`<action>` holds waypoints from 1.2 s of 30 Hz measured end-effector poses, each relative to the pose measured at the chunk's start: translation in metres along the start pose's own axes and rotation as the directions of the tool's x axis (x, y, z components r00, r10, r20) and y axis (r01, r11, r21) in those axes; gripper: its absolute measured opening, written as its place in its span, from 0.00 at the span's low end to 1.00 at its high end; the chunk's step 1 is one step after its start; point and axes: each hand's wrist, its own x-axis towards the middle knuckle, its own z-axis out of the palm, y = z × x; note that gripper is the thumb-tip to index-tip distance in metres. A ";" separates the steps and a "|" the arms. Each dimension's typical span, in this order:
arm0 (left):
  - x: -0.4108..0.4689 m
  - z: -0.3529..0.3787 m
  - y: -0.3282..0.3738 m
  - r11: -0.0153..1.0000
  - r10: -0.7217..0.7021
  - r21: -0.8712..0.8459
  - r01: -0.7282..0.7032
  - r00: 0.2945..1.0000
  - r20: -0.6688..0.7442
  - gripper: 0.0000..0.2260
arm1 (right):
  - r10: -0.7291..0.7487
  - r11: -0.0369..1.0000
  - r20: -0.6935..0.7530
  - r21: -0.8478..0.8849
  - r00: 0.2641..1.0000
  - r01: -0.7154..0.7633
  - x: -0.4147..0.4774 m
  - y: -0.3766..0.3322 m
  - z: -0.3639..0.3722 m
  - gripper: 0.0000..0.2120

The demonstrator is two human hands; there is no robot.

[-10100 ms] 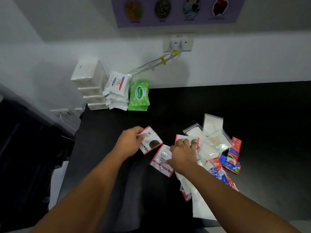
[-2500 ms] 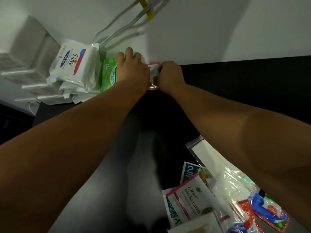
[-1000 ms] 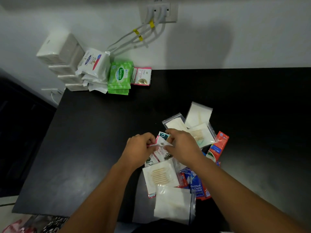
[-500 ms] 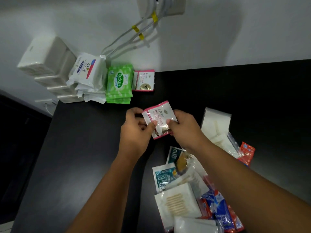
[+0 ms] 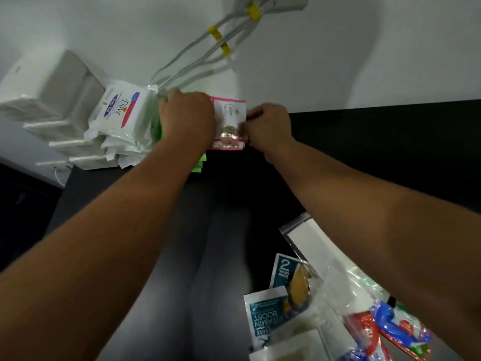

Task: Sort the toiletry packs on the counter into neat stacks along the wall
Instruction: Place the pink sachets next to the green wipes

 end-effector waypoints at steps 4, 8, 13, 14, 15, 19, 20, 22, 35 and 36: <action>0.017 0.009 0.005 0.981 0.062 0.179 -0.072 0.996 0.064 0.11 | -0.055 0.984 -0.012 -0.172 0.998 0.052 0.029 -0.001 0.017 0.07; 0.016 0.014 0.014 0.939 0.183 0.270 -0.212 0.975 0.128 0.14 | -0.061 0.954 -0.006 -0.293 0.998 0.057 0.037 0.010 0.028 0.09; 0.012 0.011 0.018 0.924 0.203 0.297 -0.240 0.968 0.148 0.15 | -0.042 0.948 -0.025 -0.317 0.999 0.032 0.031 0.017 0.025 0.08; 0.011 0.010 0.018 0.924 0.206 0.297 -0.240 0.968 0.142 0.14 | -0.036 0.952 -0.029 -0.304 0.999 0.025 0.030 0.017 0.023 0.08; 0.009 0.009 0.019 0.924 0.211 0.292 -0.247 0.966 0.148 0.13 | -0.027 0.957 -0.031 -0.289 0.999 0.017 0.029 0.017 0.022 0.08; 0.000 0.009 0.018 0.922 0.247 0.232 -0.310 0.933 0.263 0.02 | -0.041 0.956 0.009 -0.291 0.999 0.042 0.023 0.014 0.021 0.07; -0.001 0.009 0.018 0.919 0.250 0.233 -0.318 0.928 0.277 0.03 | -0.055 0.947 0.025 -0.315 0.998 0.060 0.022 0.014 0.021 0.08; -0.003 0.006 0.019 0.920 0.254 0.222 -0.322 0.924 0.285 0.04 | -0.073 0.926 0.055 -0.366 0.996 0.088 0.017 0.013 0.017 0.11; -0.119 -0.034 0.028 0.897 0.022 -0.440 -0.041 0.999 -0.047 0.13 | -0.154 0.875 0.215 -0.423 0.964 0.234 -0.119 0.011 -0.073 0.12; -0.136 -0.036 0.029 0.888 -0.002 -0.459 -0.026 0.998 -0.060 0.12 | -0.176 0.861 0.229 -0.435 0.957 0.262 -0.134 0.014 -0.077 0.12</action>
